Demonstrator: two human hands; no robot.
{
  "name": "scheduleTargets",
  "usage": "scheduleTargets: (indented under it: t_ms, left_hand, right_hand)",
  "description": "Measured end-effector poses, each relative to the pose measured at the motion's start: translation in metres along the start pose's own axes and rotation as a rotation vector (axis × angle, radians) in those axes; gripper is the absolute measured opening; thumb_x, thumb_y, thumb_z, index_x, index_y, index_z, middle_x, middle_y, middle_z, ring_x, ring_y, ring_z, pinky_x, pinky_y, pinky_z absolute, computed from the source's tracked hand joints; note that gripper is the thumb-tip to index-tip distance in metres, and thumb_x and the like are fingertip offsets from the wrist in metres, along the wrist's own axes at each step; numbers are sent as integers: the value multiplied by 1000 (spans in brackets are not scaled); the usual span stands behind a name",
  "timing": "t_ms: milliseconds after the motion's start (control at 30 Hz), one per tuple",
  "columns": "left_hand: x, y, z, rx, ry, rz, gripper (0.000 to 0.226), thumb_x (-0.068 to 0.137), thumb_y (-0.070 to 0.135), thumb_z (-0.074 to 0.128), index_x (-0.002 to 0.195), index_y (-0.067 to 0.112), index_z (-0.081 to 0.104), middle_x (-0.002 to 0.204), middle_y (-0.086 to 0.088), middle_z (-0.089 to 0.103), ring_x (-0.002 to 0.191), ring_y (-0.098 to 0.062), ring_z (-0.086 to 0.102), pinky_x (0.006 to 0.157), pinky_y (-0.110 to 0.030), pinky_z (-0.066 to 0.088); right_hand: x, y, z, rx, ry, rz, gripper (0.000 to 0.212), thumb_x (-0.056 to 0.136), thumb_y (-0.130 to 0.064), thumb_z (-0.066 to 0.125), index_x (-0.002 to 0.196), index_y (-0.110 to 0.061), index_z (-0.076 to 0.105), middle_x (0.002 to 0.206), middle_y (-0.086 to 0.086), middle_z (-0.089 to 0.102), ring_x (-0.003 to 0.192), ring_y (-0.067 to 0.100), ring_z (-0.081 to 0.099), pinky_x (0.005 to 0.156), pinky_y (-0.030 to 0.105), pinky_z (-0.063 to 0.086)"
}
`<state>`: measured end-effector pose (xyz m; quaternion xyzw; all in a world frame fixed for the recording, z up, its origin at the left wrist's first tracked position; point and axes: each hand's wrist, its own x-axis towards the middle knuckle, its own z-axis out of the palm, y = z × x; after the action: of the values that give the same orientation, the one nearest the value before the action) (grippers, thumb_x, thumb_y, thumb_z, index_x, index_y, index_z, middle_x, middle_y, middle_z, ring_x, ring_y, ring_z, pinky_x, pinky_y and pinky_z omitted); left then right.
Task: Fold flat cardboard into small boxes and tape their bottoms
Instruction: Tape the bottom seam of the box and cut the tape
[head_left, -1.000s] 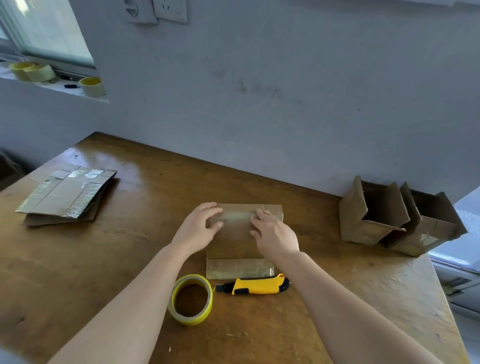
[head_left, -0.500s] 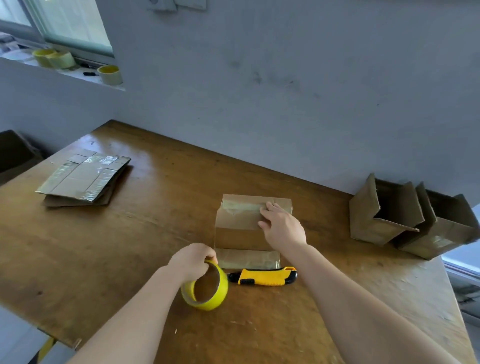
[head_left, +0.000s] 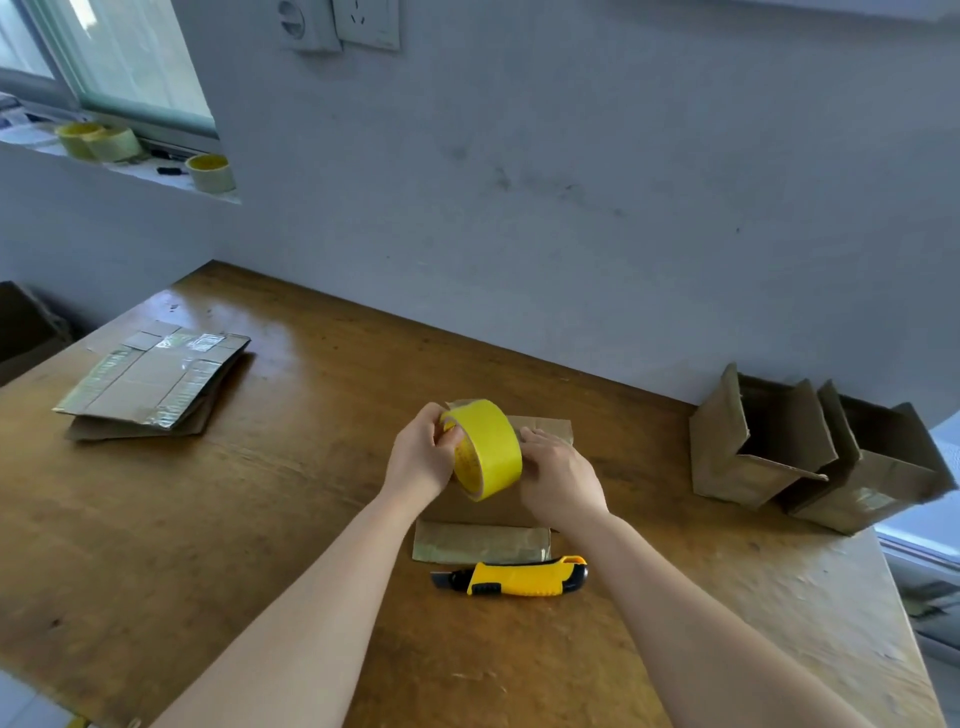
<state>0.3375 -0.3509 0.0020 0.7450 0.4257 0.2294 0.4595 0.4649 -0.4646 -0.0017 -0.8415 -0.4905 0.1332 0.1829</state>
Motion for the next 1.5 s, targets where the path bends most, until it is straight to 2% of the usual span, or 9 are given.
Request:
scheduleTargets:
  t_ms: [67,167,233,400,533,633,1067,1333,1500]
  left_hand:
    - [1,-5,1,20,29,2,10,98,16,46,91,14,53,82,2,60,77,-14,55,60,-29,41]
    - [4,-12,0,-39,35,19,13,98,18,48,97,8,56,86,-5,65,81,-21,60,70,-39,48]
    - [3,-15,-1,-74,30,42,11,96,14,50,94,7,57,83,-9,65,80,-27,61,70,-48,50]
    - [-1,-13,-7,-307,-63,19,15,90,15,50,95,23,62,86,-15,66,81,-31,62,72,-42,52]
    - [-1,-5,-11,-562,-57,-114,24,90,15,44,86,22,67,86,-12,68,91,-29,62,91,-43,49]
    - [-1,-2,-6,-581,1,-149,25,100,25,47,83,17,63,76,1,66,80,-14,61,85,-35,50]
    - [10,-13,-1,-560,170,-313,21,98,13,52,77,9,50,80,-9,61,79,-19,61,77,-35,58]
    - [7,-10,1,-623,304,-410,14,98,12,51,85,7,54,95,-9,63,88,-18,67,76,-30,59]
    - [6,-12,0,-663,370,-414,16,99,11,47,84,6,50,97,-11,62,86,-18,68,78,-31,59]
  right_hand:
    - [1,-7,-8,263,-15,118,39,100,-35,42,125,-17,65,136,5,59,132,23,46,109,36,35]
    - [3,-22,-22,816,-130,264,80,80,-79,39,118,-15,68,117,5,67,111,23,59,100,41,45]
    - [6,-30,-28,890,-194,176,67,77,-73,53,101,-12,69,97,6,68,93,21,63,89,37,49]
    - [18,-46,-37,790,-97,50,28,93,-37,63,82,-11,62,69,0,60,58,9,58,56,28,51]
    - [28,-47,-37,479,-1,-38,26,92,-39,62,82,-15,65,69,-4,60,62,10,52,57,28,42]
    - [31,-50,-39,348,-7,-68,27,92,-43,61,82,-18,63,69,-5,58,62,10,50,56,26,38]
    - [32,-50,-48,169,-142,-189,30,88,-45,64,66,-29,51,63,-9,49,59,8,45,55,24,34]
    - [40,-51,-59,-144,-33,-117,40,88,-55,55,72,-20,62,72,-5,58,70,16,55,52,28,35]
    - [47,-29,-69,234,-100,-29,28,84,-44,65,66,-24,61,63,-9,56,68,15,53,62,30,41]
